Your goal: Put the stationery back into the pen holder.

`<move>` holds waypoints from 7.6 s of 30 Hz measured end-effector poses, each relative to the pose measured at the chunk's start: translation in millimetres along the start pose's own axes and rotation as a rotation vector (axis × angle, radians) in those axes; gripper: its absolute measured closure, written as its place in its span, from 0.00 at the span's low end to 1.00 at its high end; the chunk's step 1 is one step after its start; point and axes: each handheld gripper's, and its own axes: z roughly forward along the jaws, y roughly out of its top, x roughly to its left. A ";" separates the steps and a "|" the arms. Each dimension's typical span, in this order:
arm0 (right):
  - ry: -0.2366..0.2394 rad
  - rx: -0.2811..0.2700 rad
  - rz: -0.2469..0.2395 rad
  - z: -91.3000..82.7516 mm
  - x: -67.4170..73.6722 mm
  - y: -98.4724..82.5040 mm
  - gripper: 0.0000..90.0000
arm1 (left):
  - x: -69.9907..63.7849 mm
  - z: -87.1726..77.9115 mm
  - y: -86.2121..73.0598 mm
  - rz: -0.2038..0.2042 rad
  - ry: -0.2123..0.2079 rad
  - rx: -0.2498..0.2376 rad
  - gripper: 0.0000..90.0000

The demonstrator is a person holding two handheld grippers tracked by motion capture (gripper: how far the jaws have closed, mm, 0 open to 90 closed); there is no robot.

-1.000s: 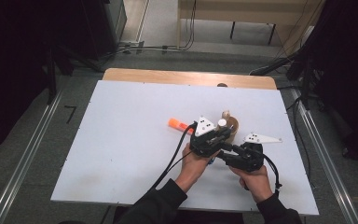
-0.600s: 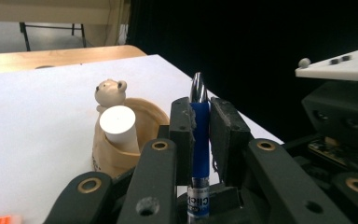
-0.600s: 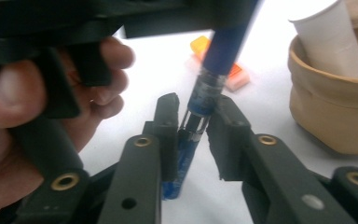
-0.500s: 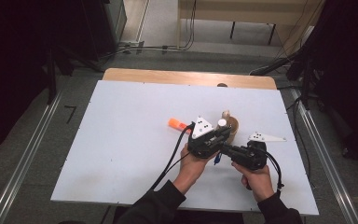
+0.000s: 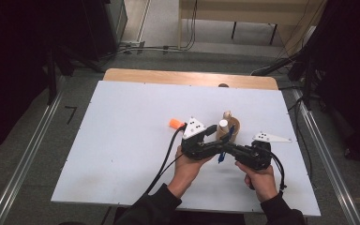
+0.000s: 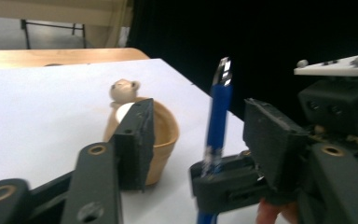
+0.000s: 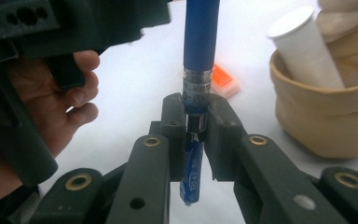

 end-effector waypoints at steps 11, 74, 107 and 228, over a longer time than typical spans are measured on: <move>-0.043 -0.072 0.006 -9.6 -10.1 17.0 0.85 | 18.6 -5.7 -6.9 -0.035 0.094 0.033 0.32; -0.269 -0.049 -0.010 27.6 -60.4 51.1 0.82 | 49.2 -14.6 -20.8 -0.093 0.161 0.063 0.29; -0.255 -0.086 -0.100 5.5 -18.1 49.1 0.22 | 72.8 -40.1 -16.8 -0.063 0.284 0.042 0.20; -0.281 0.254 -0.357 207.8 16.0 38.6 0.57 | 127.6 -113.9 -26.1 -0.054 0.454 0.065 0.20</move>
